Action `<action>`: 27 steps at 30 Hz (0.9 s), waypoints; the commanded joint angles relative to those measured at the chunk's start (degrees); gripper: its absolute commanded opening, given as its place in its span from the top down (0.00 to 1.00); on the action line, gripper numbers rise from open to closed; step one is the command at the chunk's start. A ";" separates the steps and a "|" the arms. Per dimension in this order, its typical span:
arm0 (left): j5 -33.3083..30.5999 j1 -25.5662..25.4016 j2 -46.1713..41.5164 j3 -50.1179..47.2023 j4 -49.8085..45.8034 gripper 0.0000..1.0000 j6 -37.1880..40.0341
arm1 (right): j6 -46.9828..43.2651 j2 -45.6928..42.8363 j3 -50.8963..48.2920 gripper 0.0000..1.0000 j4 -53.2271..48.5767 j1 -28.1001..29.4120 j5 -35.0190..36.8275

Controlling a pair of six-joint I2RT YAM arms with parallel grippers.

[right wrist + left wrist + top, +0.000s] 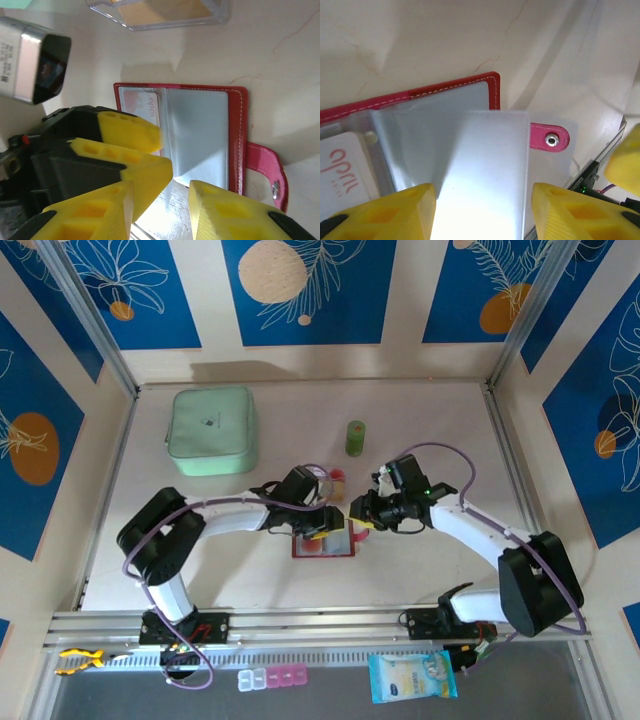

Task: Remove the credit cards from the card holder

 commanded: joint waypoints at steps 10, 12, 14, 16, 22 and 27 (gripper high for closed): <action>1.86 -0.98 3.57 1.98 1.80 0.43 -0.09 | -0.88 -2.32 -1.49 0.62 -2.26 -1.26 -1.44; 1.42 -0.92 2.36 2.06 1.59 0.44 0.25 | -0.36 -2.32 -1.72 0.62 -1.65 -1.22 -1.82; 0.54 -0.74 0.78 2.09 0.89 0.45 0.88 | 0.08 -2.11 -1.92 0.63 -0.82 -1.00 -2.14; -0.39 -0.31 -0.76 1.84 -0.31 0.46 1.48 | 0.39 -1.56 -2.05 0.63 -0.01 -0.88 -2.66; -3.38 1.82 -6.12 -0.45 -4.54 0.51 3.85 | 0.98 1.45 -0.99 0.65 1.76 0.73 -3.47; -5.52 4.19 -10.13 -3.35 -8.13 0.58 5.35 | 1.79 5.36 0.35 0.69 3.92 3.10 -3.91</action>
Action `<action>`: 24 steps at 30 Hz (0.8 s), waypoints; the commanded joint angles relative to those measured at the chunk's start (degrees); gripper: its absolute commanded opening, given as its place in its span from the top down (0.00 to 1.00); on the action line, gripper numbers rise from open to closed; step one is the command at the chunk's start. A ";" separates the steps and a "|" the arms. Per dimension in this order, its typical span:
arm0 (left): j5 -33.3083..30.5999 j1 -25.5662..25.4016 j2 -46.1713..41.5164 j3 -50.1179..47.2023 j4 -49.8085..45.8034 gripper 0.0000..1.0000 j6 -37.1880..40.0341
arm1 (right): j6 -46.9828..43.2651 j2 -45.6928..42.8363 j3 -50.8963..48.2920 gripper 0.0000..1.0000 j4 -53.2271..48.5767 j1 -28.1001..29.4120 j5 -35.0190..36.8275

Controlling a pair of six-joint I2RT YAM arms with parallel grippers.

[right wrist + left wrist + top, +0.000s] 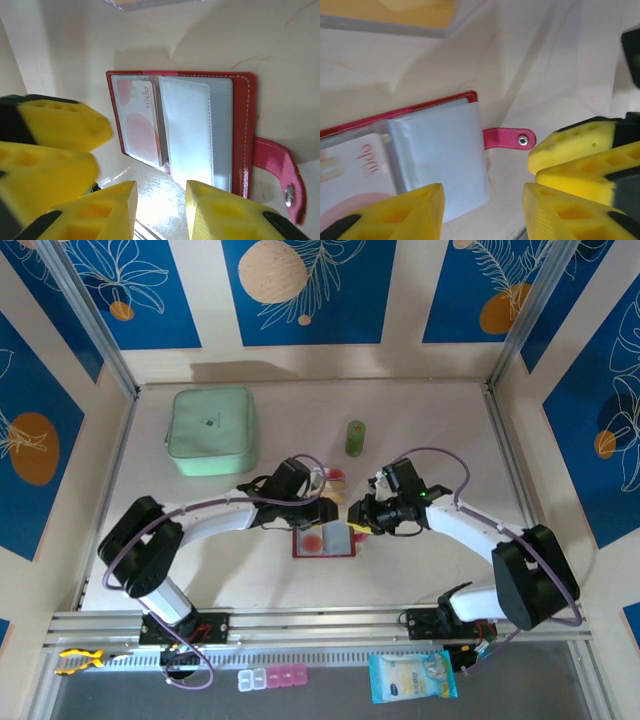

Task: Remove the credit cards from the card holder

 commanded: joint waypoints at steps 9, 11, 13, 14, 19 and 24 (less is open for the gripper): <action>-2.56 4.59 -5.54 -8.26 -6.06 0.76 2.66 | 2.12 10.37 5.85 0.74 4.67 6.85 -2.25; -2.02 4.90 -5.54 -9.50 -5.23 0.79 2.35 | 2.33 12.30 7.19 0.75 5.01 8.01 -2.24; -1.42 5.06 -5.28 -10.60 -4.10 0.82 2.04 | 2.38 13.89 8.39 0.75 5.06 8.93 -2.13; -1.24 5.12 -4.96 -11.00 -3.64 0.82 1.95 | 2.38 14.48 8.91 0.75 5.06 9.41 -2.06; -1.26 5.55 -3.57 -12.32 -2.53 0.87 2.15 | 2.49 16.54 9.81 0.75 4.73 10.79 -0.91; -0.09 5.89 -2.25 -13.36 -0.60 0.88 1.97 | 2.43 17.96 9.54 0.76 4.79 10.86 -0.03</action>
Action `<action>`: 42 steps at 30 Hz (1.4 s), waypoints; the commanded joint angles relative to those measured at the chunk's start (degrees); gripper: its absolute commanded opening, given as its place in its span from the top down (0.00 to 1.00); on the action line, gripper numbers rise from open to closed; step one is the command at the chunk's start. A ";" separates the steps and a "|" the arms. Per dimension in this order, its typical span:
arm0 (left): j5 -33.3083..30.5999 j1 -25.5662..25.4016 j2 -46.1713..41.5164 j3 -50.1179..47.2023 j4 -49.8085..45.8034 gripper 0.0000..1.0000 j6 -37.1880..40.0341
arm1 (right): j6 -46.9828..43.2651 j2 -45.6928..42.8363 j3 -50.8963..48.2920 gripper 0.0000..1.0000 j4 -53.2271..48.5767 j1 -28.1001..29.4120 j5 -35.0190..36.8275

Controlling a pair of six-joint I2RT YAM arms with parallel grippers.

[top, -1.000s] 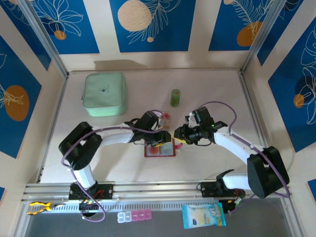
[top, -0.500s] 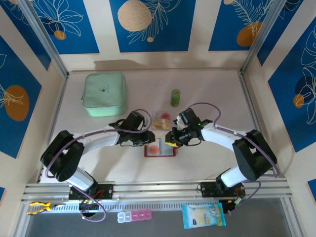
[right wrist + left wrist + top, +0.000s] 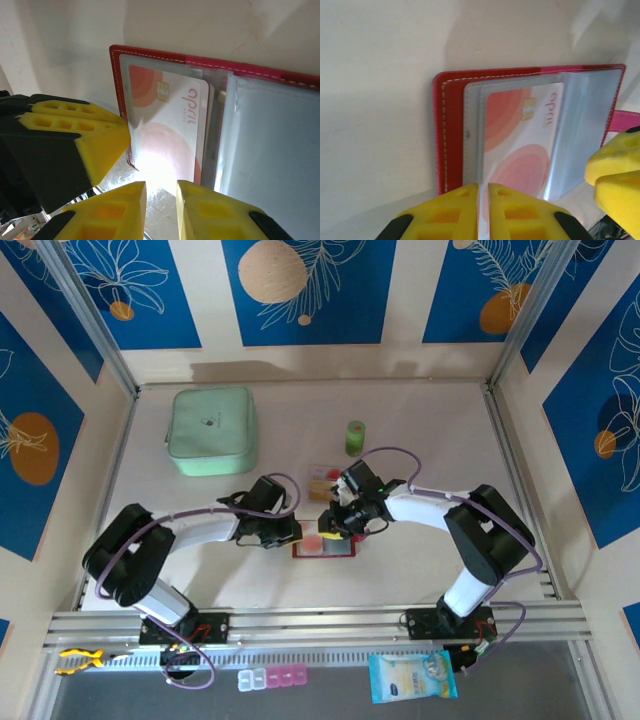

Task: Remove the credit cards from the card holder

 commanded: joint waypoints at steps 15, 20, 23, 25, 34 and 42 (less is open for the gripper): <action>1.06 1.11 1.71 -1.25 0.13 0.90 0.37 | 0.46 4.79 0.89 0.80 1.10 0.75 -0.12; 1.24 1.07 1.86 -0.96 -0.09 0.90 0.47 | 0.26 5.75 0.95 0.78 1.25 0.89 -0.04; 1.33 1.12 2.05 -0.88 -0.03 0.90 0.48 | 0.63 6.13 0.66 0.81 3.17 0.87 -1.79; 1.33 1.11 2.18 -0.88 0.05 0.90 0.43 | 0.91 6.47 0.60 0.82 4.04 0.85 -2.42; 1.51 1.10 2.40 -1.01 0.12 0.90 0.39 | 1.44 7.52 0.49 0.84 6.19 0.86 -4.70; 1.33 1.06 1.72 -1.14 -0.16 0.90 0.36 | 0.45 4.19 0.97 0.78 1.05 1.02 0.21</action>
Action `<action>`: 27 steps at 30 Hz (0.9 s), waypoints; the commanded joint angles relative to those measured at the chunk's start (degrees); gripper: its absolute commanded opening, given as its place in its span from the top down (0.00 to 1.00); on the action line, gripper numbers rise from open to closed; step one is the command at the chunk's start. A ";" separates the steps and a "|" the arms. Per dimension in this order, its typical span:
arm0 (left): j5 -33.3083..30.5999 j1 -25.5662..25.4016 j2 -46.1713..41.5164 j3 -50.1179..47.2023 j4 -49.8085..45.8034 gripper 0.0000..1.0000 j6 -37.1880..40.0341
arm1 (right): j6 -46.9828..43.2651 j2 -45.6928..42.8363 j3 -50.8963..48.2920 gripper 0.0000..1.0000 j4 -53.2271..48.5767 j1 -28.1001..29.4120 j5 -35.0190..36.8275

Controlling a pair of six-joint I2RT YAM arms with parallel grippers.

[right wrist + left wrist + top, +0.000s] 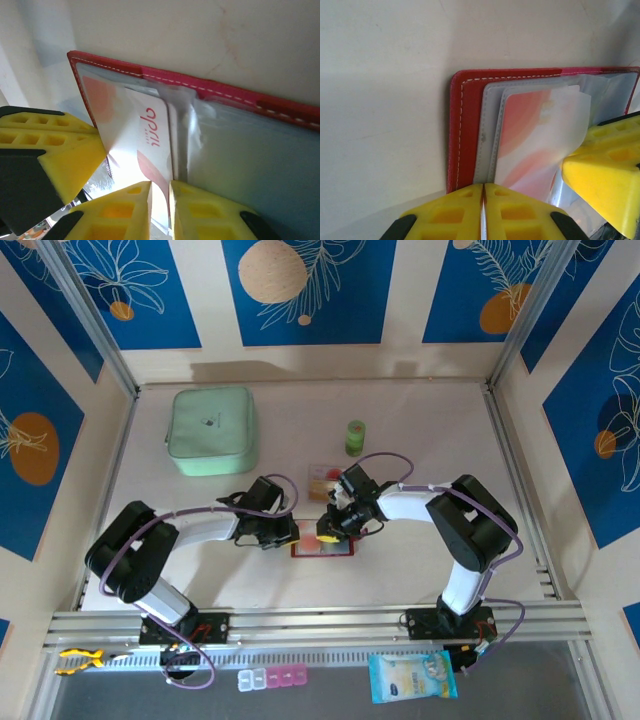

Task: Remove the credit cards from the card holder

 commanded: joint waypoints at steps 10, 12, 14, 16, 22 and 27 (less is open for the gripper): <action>0.72 0.00 -2.29 -0.01 -1.30 0.90 -0.34 | -0.91 -4.53 0.96 0.77 -3.31 0.72 1.08; 0.25 -0.07 -2.69 0.62 -2.02 0.90 -0.02 | -0.61 -3.78 0.95 0.77 -2.42 0.80 0.43; -0.53 0.01 -2.78 1.18 -3.08 0.90 0.57 | -0.55 -3.10 0.96 0.77 -2.39 0.90 0.75; -1.07 0.08 -2.43 1.38 -3.60 0.90 1.02 | -0.51 -2.79 0.93 0.77 -2.29 0.89 1.01; 0.32 0.05 0.25 0.82 -1.88 0.91 1.07 | -0.68 -1.27 0.73 0.77 -1.47 0.80 0.59; -0.06 0.10 0.87 0.33 -1.98 0.92 1.22 | -0.17 -0.54 0.29 0.77 0.06 0.80 -0.14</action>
